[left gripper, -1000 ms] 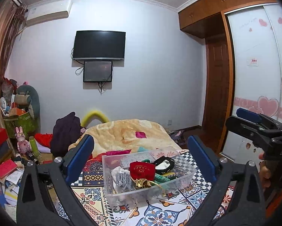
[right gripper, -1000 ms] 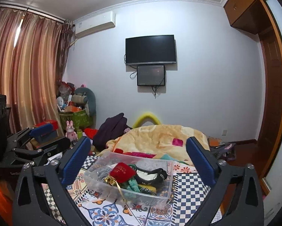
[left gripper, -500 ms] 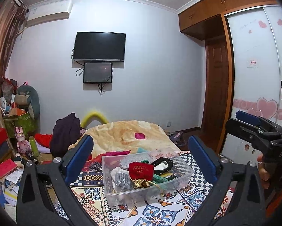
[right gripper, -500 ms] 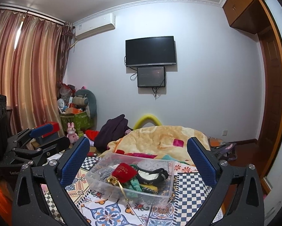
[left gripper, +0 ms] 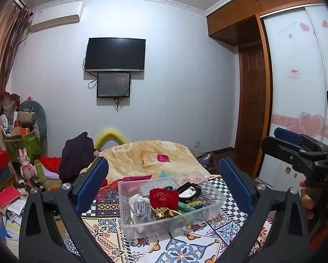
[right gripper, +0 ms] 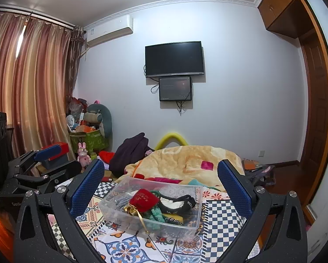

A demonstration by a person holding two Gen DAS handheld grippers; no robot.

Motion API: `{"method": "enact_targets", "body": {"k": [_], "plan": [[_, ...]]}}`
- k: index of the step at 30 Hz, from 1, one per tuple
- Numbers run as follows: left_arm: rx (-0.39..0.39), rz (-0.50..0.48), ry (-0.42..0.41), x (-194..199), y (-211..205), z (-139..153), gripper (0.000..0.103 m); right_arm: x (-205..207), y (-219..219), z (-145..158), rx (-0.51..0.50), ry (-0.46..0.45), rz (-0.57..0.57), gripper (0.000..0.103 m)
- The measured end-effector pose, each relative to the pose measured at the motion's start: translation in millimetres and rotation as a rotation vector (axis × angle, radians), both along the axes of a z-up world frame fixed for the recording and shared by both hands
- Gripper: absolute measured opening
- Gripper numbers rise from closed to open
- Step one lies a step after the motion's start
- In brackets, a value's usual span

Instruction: Organize soft objects

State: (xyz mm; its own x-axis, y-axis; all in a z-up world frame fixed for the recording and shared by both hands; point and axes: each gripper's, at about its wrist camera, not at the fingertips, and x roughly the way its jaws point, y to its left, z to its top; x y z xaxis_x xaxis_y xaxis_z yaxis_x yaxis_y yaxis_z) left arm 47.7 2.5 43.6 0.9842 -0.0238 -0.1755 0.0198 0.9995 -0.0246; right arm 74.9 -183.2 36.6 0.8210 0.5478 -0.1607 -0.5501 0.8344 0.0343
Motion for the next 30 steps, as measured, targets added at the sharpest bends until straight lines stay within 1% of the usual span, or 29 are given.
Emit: {"method": "enact_targets", "body": {"k": [12,20,30], "plan": [[0.007,-0.004,-0.001,0.1,-1.4,0.2,0.103,-2.1,0.2,0.3,-0.001,0.002,0.0,0.103],[-0.011,-0.013,0.011,-0.5,0.5,0.2,0.103,-3.0,0.2,-0.7,-0.006,0.007,0.001,0.103],[-0.003,-0.008,0.009,-1.4,2.7,-0.4,0.103,-2.9,-1.4,-1.7,-0.012,0.019,0.003,0.103]]}}
